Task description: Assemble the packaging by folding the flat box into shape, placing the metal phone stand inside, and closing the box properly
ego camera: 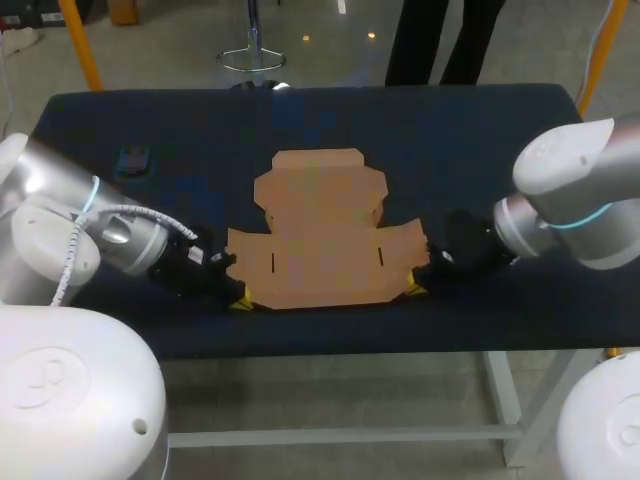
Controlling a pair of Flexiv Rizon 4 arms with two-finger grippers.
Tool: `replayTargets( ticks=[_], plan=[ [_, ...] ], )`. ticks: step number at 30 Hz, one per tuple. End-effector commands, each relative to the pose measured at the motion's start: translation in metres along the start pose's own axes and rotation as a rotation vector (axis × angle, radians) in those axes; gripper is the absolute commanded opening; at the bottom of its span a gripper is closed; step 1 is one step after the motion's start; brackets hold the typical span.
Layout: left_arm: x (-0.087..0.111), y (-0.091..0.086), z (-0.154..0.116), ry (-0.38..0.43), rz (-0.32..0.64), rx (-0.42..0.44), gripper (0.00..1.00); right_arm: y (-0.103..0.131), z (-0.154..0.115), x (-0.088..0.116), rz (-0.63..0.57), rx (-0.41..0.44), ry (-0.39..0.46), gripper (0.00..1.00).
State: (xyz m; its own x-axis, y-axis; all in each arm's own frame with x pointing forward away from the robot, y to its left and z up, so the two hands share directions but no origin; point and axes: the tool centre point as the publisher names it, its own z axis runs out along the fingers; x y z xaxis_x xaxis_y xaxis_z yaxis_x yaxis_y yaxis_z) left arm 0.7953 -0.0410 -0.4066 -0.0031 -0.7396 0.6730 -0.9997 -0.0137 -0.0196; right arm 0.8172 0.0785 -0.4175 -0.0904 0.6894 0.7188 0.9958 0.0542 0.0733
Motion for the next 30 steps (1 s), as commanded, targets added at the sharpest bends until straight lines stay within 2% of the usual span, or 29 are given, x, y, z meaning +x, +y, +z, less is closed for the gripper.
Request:
replayTargets(
  ticks=[1, 30],
  plan=[
    [0.008, 0.001, -0.003, -0.031, 0.000, 0.003, 0.00, -0.002, 0.000, 0.006, -0.003, -0.003, -0.013, 0.00],
    [0.031, -0.002, 0.002, -0.105, 0.060, -0.011, 0.00, 0.001, 0.002, 0.024, -0.063, -0.021, -0.073, 0.00]
  ],
)
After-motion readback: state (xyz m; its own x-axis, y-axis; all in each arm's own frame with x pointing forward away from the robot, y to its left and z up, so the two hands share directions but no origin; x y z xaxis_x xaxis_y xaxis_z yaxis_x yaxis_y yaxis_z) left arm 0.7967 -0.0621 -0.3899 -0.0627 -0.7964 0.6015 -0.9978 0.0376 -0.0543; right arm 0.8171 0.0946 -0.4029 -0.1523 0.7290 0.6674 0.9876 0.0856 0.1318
